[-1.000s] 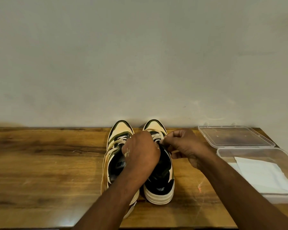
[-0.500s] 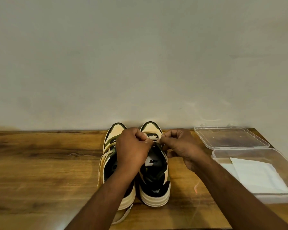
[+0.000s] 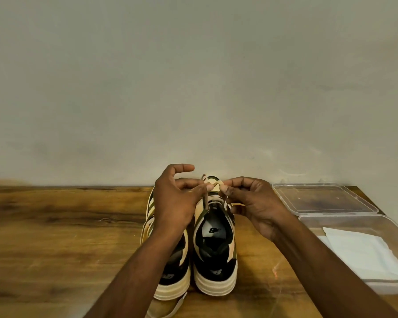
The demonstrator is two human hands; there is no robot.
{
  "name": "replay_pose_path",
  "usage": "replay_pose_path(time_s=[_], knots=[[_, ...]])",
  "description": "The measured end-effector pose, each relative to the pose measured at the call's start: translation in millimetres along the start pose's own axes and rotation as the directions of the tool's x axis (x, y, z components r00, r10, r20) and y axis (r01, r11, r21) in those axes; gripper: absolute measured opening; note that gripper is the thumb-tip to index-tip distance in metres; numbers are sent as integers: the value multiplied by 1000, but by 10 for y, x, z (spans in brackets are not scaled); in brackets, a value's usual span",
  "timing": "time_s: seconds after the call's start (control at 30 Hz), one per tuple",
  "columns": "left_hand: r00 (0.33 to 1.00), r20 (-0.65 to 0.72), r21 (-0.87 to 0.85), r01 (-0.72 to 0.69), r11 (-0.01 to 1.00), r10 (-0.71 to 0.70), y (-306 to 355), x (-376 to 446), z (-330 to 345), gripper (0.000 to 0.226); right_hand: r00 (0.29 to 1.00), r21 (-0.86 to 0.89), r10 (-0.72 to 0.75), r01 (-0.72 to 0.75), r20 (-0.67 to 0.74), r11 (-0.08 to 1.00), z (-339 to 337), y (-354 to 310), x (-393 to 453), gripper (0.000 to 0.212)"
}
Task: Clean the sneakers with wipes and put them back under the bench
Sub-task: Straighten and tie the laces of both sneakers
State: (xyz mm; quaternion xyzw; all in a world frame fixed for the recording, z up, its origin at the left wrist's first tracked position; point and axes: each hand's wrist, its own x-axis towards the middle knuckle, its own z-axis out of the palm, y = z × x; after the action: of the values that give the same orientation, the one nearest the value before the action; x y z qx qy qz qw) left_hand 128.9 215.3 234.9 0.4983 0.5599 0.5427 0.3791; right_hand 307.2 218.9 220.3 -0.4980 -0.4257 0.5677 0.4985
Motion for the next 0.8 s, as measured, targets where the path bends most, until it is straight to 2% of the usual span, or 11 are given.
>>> replay_pose_path(time_s=[0.23, 0.37, 0.53, 0.8], knots=[[999, 28, -137, 25, 990, -21, 79, -23, 75, 60, 998, 136, -48, 42, 47, 990, 24, -132, -20, 40], [1000, 0, -147, 20, 989, -20, 137, 8, 98, 63, 996, 139, -88, 84, 25, 987, 21, -244, -25, 42], [999, -24, -134, 19, 991, -22, 222, 53, 114, 62, 986, 33, -165, 166, -27, 986, 52, -405, -39, 34], [996, -10, -152, -88, 984, 87, 492, 231, 125, 61, 956, -116, -278, 267, -91, 957, 117, -669, 43, 29]])
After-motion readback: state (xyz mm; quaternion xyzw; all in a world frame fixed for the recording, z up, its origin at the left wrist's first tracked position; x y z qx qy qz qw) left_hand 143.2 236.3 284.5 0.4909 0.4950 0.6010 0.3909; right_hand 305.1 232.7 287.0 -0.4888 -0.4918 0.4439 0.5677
